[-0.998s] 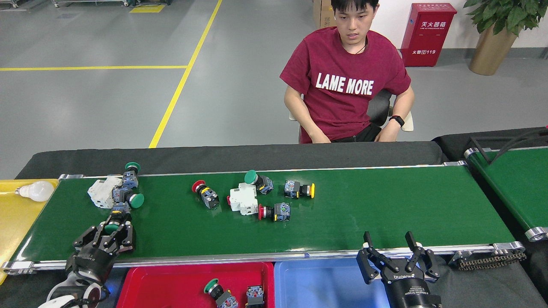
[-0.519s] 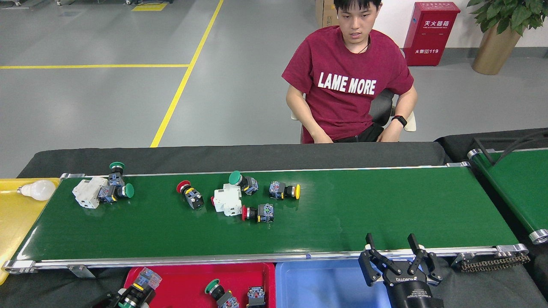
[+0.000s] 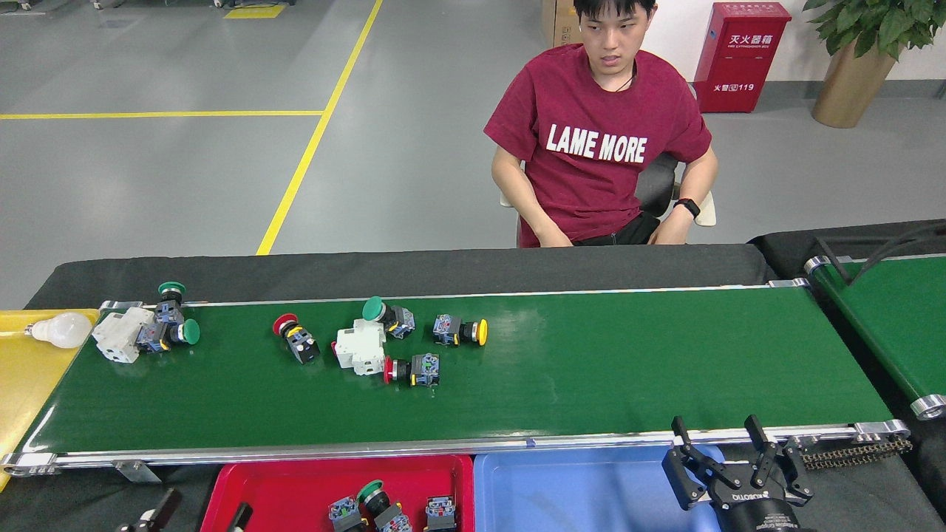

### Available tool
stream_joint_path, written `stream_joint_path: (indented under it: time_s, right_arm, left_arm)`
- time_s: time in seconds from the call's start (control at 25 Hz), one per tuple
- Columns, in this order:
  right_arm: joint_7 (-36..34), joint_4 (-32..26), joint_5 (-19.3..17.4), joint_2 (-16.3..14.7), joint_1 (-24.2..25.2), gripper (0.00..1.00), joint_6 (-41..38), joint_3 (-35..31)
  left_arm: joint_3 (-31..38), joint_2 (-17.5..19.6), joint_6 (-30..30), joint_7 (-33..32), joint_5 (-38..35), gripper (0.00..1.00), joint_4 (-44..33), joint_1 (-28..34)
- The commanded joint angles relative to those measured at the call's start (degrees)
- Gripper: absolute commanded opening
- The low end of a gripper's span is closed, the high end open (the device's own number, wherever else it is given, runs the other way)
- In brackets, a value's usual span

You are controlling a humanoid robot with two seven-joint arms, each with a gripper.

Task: Pick switch part from conveyor to tray

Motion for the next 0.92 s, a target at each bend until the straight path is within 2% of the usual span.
stream_joint_path:
  time_s: [0.0,0.12,0.16,0.28,0.4,0.56,0.88]
  right_arm:
    - [-0.9,-0.8,-0.1,-0.2,0.2,0.97,-0.6,-0.5]
    - [-0.9,-0.8,-0.1,-0.2,0.3,0.97,-0.6,-0.6]
    - [-0.9,-0.8,-0.1,-0.2,0.3,0.97,-0.6,-0.6]
    - [-0.9,-0.8,-0.1,-0.2,0.3,0.97,-0.6,-0.6]
    - [-0.9,-0.8,0.0,-0.2,0.3,0.97,-0.6,-0.6]
    - [-0.9,-0.8,0.0,0.0,0.3,0.97,-0.6,-0.5]
    - [-0.8,-0.8,0.0,0.0,0.3,0.97,-0.6,-0.4]
  left_arm:
    - [0.0,0.5,1.5,0.2,-0.1,1.00,0.0,-0.8]
    - [-0.4,0.9,2.0,-0.3,-0.7,1.00,0.2,-4.4]
    - [-0.5,1.3,2.2,-1.0,-2.5,1.00,1.4,-7.7]
    - [-2.8,1.3,2.5,-1.7,-13.7,1.00,11.6,-21.1]
    - [-3.0,1.8,2.5,-1.7,-16.8,1.00,23.2,-31.1]
    - [-3.3,4.0,2.6,-1.7,-16.8,1.00,32.2,-37.3]
    - [-4.7,6.0,6.2,-1.5,-16.9,1.00,42.3,-42.4]
